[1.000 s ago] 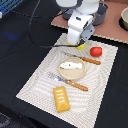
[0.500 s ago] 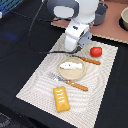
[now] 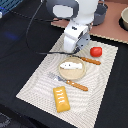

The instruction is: Interact with the objects in diverse but meaningful ways.

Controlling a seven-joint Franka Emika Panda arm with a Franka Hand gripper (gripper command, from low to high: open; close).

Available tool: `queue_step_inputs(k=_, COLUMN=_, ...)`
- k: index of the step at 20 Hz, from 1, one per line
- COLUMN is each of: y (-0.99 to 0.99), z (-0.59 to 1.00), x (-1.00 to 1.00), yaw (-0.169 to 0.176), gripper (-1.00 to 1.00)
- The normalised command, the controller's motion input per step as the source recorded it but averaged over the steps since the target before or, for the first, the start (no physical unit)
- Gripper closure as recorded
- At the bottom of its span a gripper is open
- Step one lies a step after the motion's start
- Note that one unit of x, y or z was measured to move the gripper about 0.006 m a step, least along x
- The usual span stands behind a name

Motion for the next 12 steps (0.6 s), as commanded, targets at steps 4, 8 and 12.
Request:
queue_step_inputs(k=4, y=0.19, z=0.9, x=-0.35, yaw=0.018, gripper=1.0)
queue_step_inputs(k=8, y=0.1, z=0.92, x=-0.51, yaw=0.018, gripper=1.0)
queue_step_inputs(k=12, y=-0.05, z=0.56, x=-0.64, yaw=0.005, gripper=1.0)
